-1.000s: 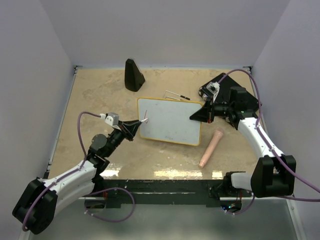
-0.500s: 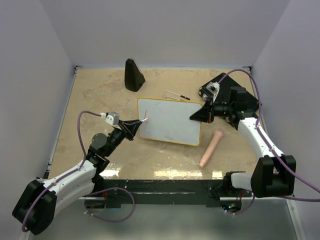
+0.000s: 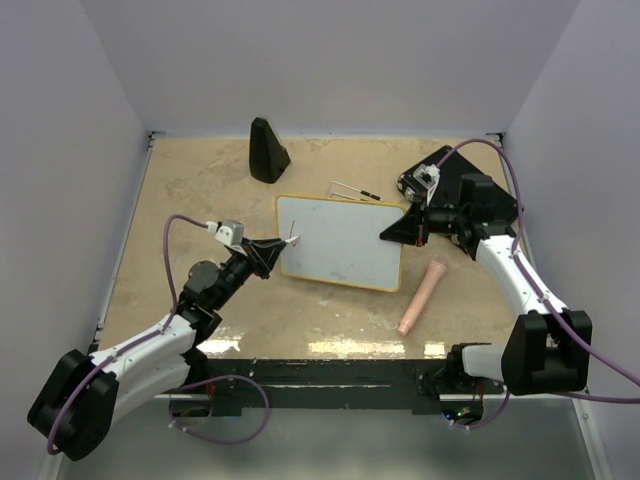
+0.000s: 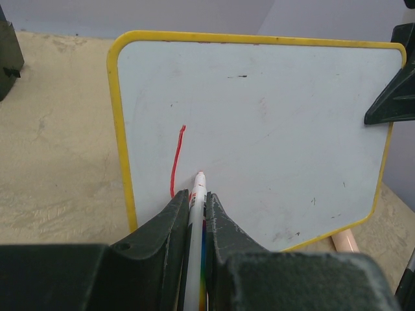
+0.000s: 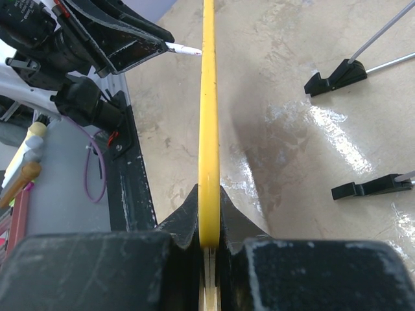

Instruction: Write a sentence on the whiteboard

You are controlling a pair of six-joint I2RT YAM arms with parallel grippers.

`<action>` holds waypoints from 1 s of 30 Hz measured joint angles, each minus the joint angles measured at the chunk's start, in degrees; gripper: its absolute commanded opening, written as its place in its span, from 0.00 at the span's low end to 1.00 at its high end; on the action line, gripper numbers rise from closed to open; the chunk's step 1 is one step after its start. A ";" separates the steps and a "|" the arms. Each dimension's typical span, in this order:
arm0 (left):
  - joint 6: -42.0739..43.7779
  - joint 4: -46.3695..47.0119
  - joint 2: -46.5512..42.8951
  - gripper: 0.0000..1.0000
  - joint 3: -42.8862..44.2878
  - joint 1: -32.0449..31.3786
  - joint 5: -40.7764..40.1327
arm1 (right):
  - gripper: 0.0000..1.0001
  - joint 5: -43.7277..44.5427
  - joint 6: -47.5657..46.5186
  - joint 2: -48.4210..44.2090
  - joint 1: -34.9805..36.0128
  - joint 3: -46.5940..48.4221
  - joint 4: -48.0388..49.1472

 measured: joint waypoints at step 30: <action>-0.02 -6.19 -1.46 0.00 0.52 0.00 0.98 | 0.00 0.22 -0.02 0.00 -0.04 -0.31 0.20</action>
